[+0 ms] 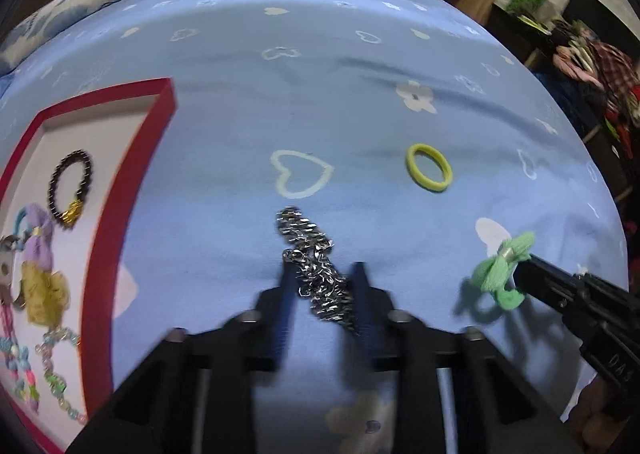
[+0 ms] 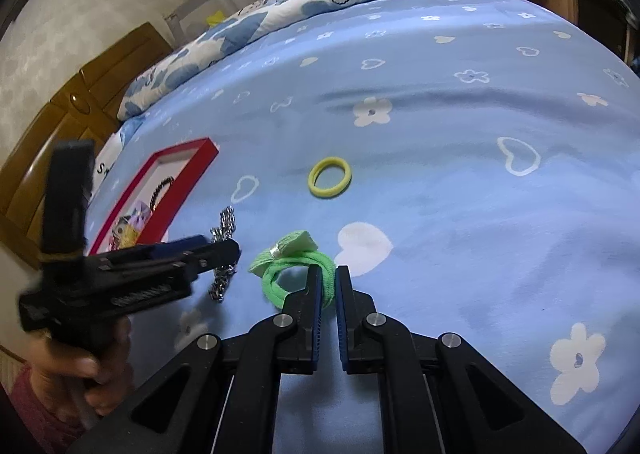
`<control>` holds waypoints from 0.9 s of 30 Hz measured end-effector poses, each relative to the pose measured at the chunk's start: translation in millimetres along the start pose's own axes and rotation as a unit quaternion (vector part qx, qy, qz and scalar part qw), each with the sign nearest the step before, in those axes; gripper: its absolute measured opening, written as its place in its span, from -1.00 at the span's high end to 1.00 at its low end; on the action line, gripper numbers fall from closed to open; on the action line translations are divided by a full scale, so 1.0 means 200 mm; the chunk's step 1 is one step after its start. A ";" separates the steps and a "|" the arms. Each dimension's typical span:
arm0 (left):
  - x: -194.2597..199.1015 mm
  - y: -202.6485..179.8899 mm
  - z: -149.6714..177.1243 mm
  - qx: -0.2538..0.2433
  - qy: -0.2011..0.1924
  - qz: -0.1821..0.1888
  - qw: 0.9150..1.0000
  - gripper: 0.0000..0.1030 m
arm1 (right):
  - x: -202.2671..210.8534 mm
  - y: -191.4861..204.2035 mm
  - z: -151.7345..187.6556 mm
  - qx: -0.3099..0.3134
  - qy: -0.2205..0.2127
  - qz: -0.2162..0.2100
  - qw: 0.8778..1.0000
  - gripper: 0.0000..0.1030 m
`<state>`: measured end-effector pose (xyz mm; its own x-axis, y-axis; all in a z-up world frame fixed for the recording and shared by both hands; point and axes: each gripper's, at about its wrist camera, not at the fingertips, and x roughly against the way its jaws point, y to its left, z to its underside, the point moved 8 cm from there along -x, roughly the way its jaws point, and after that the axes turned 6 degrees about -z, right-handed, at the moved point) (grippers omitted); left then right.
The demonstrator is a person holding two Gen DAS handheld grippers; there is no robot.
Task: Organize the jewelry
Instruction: 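Grasp the silver chain with the left tool while the right tool grasps the green hair tie, then carry the silver chain and green hair tie into the tray and release both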
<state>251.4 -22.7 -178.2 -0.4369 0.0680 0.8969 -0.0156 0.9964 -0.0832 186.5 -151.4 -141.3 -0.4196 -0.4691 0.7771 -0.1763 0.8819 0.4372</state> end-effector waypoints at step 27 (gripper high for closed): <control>0.65 0.20 0.10 0.051 -0.110 0.046 0.992 0.87 | 0.09 0.34 -0.13 0.032 -0.034 -0.061 0.997 0.88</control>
<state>176.9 25.8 -73.5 -0.6259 0.1351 0.7681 -0.0523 0.9754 -0.2142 189.4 -101.1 -85.3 -0.4512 -0.5700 0.6867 -0.2848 0.8212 0.4944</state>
